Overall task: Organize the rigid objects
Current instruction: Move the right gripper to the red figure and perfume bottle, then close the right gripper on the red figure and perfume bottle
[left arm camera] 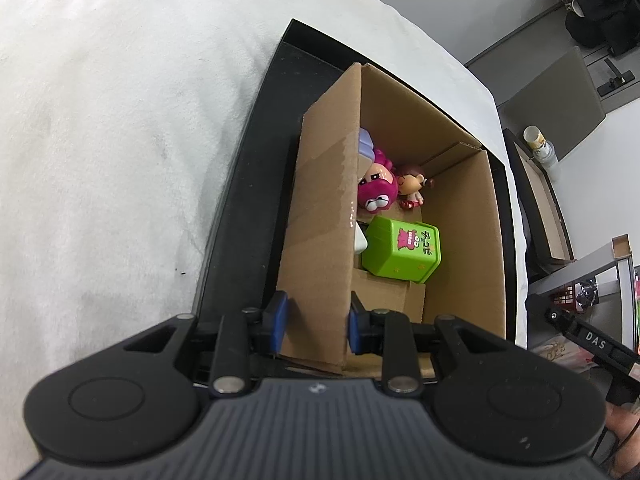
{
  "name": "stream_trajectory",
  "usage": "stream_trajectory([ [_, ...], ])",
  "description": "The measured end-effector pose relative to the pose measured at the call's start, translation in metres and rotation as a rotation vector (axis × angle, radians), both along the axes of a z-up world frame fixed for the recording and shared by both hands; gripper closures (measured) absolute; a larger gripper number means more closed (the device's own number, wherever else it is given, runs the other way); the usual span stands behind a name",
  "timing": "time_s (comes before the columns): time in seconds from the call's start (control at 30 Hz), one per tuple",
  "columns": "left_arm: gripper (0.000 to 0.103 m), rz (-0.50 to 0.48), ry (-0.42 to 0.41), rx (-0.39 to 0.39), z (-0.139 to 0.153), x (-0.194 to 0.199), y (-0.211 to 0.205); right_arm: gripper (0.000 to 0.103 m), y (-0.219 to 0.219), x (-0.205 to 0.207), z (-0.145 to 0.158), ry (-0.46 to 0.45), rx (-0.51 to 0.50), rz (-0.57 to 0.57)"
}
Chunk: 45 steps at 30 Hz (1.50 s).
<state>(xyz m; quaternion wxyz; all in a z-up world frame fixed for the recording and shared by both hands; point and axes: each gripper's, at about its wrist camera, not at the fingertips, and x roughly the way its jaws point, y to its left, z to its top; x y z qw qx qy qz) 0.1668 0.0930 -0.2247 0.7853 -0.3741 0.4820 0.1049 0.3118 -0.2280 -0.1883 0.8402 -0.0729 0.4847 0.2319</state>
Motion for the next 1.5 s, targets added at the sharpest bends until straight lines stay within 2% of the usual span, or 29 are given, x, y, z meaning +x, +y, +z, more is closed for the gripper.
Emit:
stream_trajectory([
  [0.23, 0.074, 0.0, 0.002, -0.003, -0.001, 0.001, 0.001, 0.027, -0.002, 0.011, -0.018, 0.007, -0.028, -0.009],
  [0.5, 0.074, 0.002, 0.01, -0.005, -0.001, 0.003, 0.002, 0.01, 0.013, 0.027, -0.039, -0.004, -0.072, 0.002],
  [0.7, 0.073, 0.002, 0.012, -0.005, -0.002, 0.004, 0.002, 0.007, 0.02, 0.037, -0.051, 0.002, -0.073, 0.009],
  [1.17, 0.073, -0.006, 0.004, -0.008, -0.003, 0.003, 0.003, 0.007, 0.027, 0.053, -0.084, -0.032, -0.08, 0.02],
  [1.23, 0.073, -0.009, 0.002, -0.006, -0.003, 0.003, 0.003, 0.01, 0.028, 0.052, -0.085, -0.034, -0.093, 0.029],
  [1.3, 0.073, -0.011, -0.001, -0.007, -0.003, 0.002, 0.003, 0.028, 0.027, 0.051, -0.083, -0.03, -0.1, 0.038],
  [1.33, 0.073, -0.011, -0.002, -0.008, -0.003, 0.002, 0.003, 0.044, 0.027, 0.051, -0.082, -0.024, -0.108, 0.04],
  [1.5, 0.073, -0.01, -0.001, -0.01, -0.003, 0.002, 0.004, 0.045, 0.024, 0.042, -0.068, -0.029, -0.108, 0.06],
])
